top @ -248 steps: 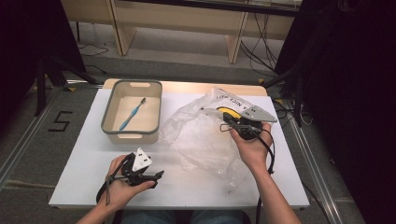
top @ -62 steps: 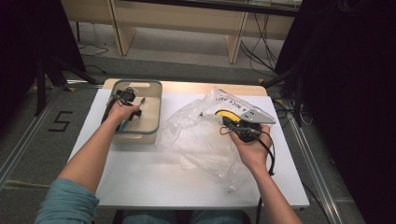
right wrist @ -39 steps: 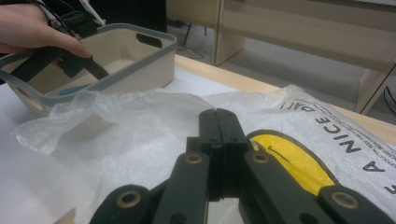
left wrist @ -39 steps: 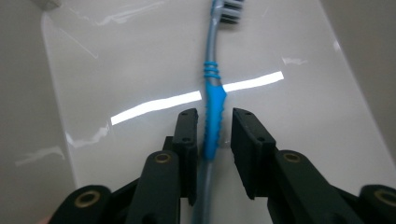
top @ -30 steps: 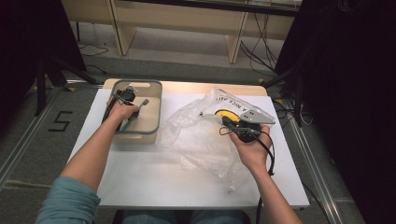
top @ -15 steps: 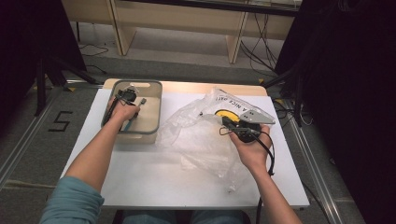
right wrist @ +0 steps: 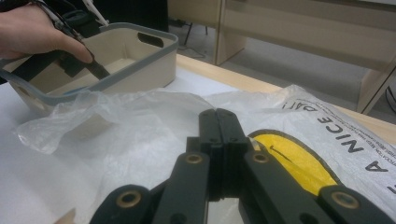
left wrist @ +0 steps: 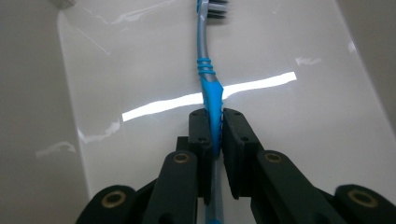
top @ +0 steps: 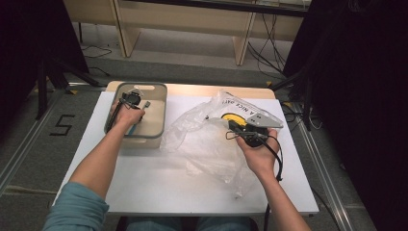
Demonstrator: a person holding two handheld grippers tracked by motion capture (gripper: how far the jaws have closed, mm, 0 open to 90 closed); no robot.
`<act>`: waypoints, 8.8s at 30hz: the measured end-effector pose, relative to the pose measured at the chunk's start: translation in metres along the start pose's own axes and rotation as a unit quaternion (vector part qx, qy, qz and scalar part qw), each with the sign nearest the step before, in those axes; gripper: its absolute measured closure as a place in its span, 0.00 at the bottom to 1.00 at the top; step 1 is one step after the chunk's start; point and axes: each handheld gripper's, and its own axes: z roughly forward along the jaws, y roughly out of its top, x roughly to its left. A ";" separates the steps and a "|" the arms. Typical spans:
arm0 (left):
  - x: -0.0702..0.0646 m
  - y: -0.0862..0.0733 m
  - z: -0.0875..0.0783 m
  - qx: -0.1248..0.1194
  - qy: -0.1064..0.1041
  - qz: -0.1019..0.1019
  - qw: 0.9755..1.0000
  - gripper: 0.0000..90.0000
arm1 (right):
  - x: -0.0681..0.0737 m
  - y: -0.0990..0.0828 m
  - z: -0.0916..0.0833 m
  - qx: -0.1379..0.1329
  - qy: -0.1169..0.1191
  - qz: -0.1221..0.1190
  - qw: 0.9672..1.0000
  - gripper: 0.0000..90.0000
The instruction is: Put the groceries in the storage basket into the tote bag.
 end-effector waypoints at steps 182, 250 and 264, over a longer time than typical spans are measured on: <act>-0.074 -0.072 -0.144 -0.253 -0.155 0.084 0.951 0.91 | 0.002 -0.004 0.004 0.010 0.001 0.002 1.000 1.00; -0.201 -0.109 -0.112 -0.181 -0.216 0.226 0.932 0.91 | 0.003 -0.002 0.002 -0.005 -0.002 0.000 1.000 1.00; -0.210 -0.098 -0.097 -0.167 -0.205 0.229 0.937 0.91 | 0.004 -0.002 0.002 -0.005 0.000 -0.002 1.000 1.00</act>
